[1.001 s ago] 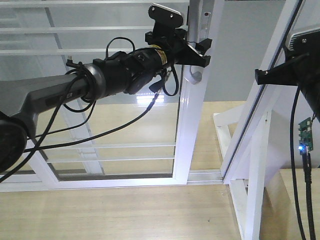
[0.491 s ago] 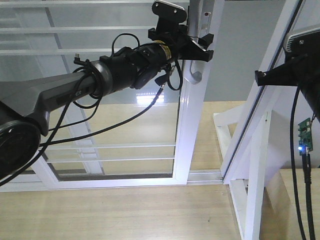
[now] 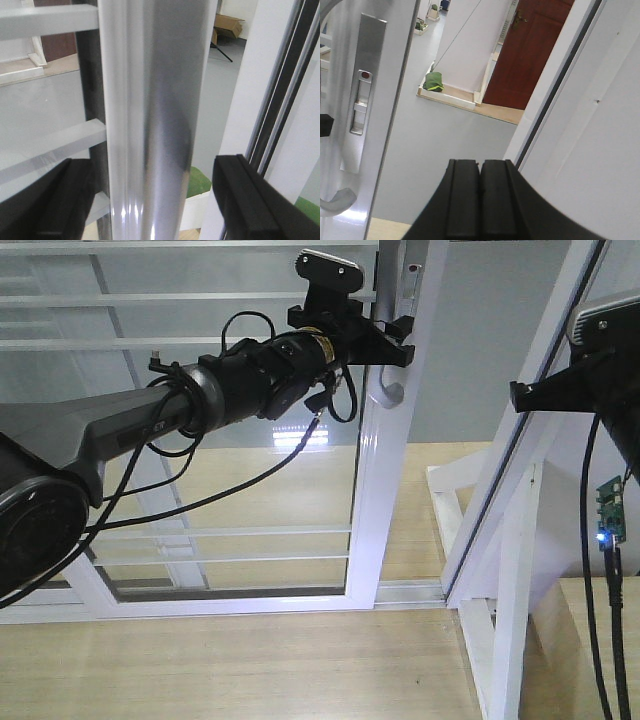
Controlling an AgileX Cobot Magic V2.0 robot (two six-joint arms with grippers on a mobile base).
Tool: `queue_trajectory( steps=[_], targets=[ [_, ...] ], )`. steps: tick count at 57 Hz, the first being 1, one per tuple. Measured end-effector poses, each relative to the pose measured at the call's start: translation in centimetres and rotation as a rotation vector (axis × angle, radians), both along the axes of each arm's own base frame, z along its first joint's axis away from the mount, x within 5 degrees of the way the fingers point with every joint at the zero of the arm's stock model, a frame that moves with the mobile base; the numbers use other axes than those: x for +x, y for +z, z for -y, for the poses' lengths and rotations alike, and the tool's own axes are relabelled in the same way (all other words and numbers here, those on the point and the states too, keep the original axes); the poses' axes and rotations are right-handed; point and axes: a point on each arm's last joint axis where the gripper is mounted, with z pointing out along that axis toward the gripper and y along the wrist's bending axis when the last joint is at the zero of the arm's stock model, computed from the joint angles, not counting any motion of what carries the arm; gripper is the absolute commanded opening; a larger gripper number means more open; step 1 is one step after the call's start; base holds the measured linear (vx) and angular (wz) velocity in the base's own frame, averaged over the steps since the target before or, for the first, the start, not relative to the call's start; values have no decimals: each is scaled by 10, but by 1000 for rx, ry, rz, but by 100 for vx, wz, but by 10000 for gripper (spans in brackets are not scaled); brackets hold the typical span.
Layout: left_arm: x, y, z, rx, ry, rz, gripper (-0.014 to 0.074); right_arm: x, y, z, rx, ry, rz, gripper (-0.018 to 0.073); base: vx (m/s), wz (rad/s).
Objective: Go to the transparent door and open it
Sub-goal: 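Close the left gripper around the vertical silver handle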
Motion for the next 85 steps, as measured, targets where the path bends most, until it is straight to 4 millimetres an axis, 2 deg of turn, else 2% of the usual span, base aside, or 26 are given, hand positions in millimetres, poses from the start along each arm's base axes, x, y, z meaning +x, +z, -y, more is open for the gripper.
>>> queue_trajectory(
  steps=[21, 34, 48, 52, 56, 67, 71, 85],
  targets=[
    [0, 2, 1, -12, -4, 14, 585, 0, 0, 0, 3, -2, -1, -2, 0, 0],
    [6, -6, 3, -17, 8, -10, 585, 0, -1, 1, 22, -10, -15, -2, 0, 0],
    [8, -1, 4, -25, 11, -3, 566, 0, -2, 1, 25, -11, -21, -2, 0, 0],
    [8, -1, 4, -25, 11, -3, 517, 0, -2, 1, 25, -11, -22, -2, 0, 0],
    [7, -2, 5, -25, 11, -4, 430, 0, -2, 1, 25, -11, -22, -2, 0, 0],
    [4, -2, 10, -19, -1, -5, 89, 0, -2, 1, 26, -11, -22, -2, 0, 0],
    [3, -2, 11, -18, -5, -1, -10, 0, -2, 1, 27, -12, -22, -2, 0, 0],
    [2, -1, 11, -1, -1, -14, -3, 0, -2, 1, 28, -12, -22, -2, 0, 0]
  ],
)
